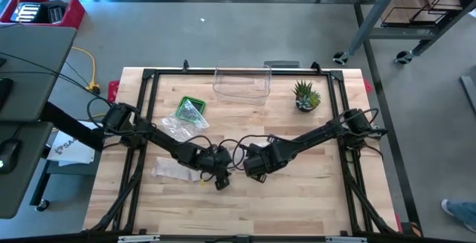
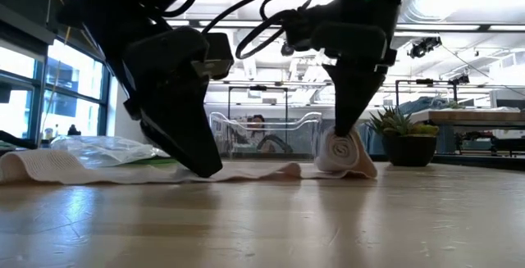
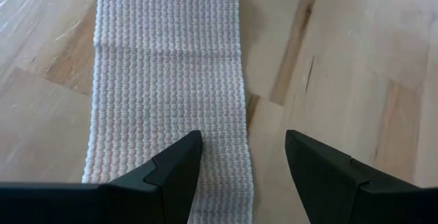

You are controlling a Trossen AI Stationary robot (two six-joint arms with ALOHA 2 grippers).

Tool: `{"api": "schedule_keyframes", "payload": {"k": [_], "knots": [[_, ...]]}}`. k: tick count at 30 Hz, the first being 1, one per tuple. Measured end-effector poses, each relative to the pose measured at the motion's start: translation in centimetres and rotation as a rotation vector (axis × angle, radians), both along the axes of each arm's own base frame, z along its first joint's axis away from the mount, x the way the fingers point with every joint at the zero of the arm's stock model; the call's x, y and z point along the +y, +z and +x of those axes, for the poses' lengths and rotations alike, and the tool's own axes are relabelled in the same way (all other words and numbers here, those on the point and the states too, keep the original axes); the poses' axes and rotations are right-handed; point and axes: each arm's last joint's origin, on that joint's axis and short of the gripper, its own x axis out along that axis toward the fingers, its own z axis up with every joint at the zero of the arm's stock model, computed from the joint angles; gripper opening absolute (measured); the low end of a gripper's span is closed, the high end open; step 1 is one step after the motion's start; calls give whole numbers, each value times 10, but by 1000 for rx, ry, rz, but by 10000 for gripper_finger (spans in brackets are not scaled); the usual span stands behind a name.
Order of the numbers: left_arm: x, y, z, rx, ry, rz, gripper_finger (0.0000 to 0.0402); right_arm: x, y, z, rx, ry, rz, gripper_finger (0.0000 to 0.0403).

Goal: Roll bandage
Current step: Roll the bandage

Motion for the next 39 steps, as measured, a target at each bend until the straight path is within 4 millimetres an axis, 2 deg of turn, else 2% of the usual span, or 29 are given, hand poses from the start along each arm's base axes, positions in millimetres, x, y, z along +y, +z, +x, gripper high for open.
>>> {"api": "schedule_keyframes", "payload": {"k": [8,14,20,24,28,33,36,39], "knots": [[-1,0,0,2,-13,-18,211,0,0,3,0,70,30,8],[-1,0,0,4,-21,-30,211,-1,4,2,11,73,76,82],[-1,1,0,3,-23,-31,211,3,22,2,74,222,46,155],[-1,1,0,3,-24,-32,211,3,39,1,125,318,55,168],[-1,6,0,-11,-28,-29,211,-1,50,1,136,328,38,169],[0,17,-2,-37,-61,-6,211,-31,58,8,96,281,109,169],[2,23,-4,-38,-72,8,211,-61,66,15,41,290,154,169],[5,29,-5,-50,-76,14,211,-97,69,22,-35,314,356,169]]}}
